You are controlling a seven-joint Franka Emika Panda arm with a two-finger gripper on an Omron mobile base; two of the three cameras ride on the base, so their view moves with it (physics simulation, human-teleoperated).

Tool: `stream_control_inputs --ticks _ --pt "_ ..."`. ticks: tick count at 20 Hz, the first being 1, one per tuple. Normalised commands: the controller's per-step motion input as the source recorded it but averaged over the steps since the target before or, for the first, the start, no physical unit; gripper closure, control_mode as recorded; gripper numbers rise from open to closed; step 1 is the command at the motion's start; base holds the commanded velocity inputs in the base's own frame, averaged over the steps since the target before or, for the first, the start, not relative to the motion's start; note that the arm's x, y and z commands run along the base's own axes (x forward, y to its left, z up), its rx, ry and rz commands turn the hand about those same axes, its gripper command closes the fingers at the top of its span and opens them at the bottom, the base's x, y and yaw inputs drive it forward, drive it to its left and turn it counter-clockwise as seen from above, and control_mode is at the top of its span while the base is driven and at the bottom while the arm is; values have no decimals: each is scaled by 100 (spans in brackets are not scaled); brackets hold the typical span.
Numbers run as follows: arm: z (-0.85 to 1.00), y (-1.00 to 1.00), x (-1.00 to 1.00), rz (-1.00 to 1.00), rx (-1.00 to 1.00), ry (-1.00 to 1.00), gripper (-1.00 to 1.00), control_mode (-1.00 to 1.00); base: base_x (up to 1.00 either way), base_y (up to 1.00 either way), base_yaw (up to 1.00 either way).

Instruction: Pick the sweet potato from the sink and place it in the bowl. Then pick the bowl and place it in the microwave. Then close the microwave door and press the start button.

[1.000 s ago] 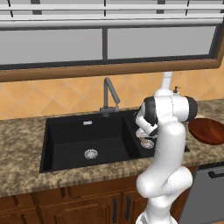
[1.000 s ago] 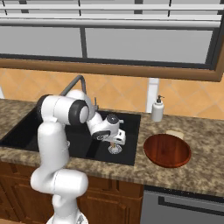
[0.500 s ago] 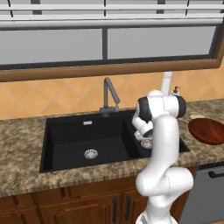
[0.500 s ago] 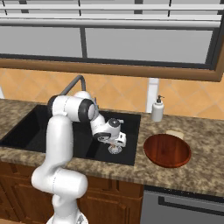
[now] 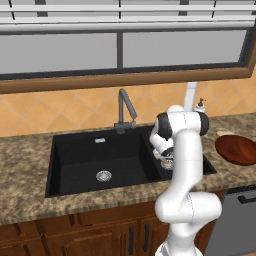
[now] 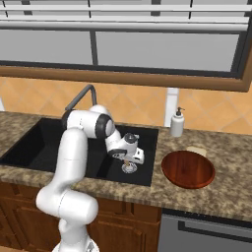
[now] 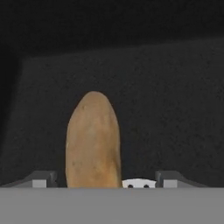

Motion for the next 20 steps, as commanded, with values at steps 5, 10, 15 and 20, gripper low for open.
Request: stream_control_inputs --ticks 5,10,15,20 --pt "-38 0 22 0 0 1 100 -100 0 0 0" --pt "-6 9 -1 0 0 0 100 -100 0 0 0" --pt "81 -10 -71 0 13 0 100 -100 0 0 0" --pt "100 -10 -92 0 9 -1 100 -100 0 0 0"
